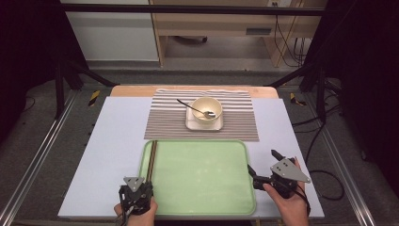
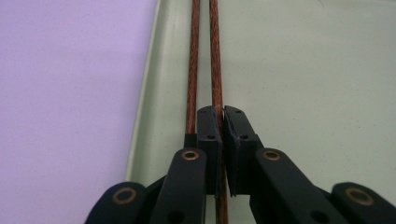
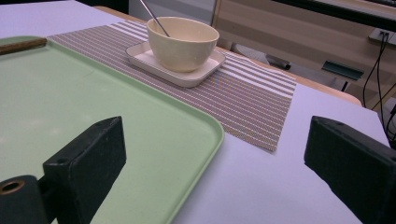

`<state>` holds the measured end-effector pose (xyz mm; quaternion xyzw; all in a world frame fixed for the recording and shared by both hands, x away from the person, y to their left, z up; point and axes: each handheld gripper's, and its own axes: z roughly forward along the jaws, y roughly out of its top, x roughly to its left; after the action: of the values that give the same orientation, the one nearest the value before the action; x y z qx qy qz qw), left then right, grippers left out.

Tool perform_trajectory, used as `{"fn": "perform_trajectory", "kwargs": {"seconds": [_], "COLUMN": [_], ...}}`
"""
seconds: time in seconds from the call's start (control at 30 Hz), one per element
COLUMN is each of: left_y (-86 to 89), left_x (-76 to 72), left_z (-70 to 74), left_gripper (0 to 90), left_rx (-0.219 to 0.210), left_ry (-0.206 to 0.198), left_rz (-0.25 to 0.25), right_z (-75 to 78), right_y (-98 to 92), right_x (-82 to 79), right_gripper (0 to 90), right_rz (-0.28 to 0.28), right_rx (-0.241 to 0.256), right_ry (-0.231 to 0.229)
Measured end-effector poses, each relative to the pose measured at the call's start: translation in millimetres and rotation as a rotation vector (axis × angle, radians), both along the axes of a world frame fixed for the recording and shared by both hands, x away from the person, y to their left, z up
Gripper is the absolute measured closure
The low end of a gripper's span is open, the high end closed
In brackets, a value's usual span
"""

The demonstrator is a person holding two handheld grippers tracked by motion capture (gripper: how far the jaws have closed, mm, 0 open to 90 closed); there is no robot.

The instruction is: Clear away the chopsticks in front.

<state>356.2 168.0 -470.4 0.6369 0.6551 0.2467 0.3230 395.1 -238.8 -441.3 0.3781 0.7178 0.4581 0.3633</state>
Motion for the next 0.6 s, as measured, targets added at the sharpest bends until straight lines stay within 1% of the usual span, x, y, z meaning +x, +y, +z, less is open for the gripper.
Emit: {"fn": "perform_trajectory", "kwargs": {"seconds": [0.6], "left_y": [-1.0], "left_x": [3.7], "left_z": [0.2], "left_gripper": [85.3], "left_rx": [0.006], "left_ry": [0.017], "left_rz": [-0.004], "right_z": [-0.2], "right_y": [0.3], "right_x": [0.1], "right_gripper": [5.6], "right_rz": [0.000], "right_rx": [0.002], "right_ry": [0.001]}}
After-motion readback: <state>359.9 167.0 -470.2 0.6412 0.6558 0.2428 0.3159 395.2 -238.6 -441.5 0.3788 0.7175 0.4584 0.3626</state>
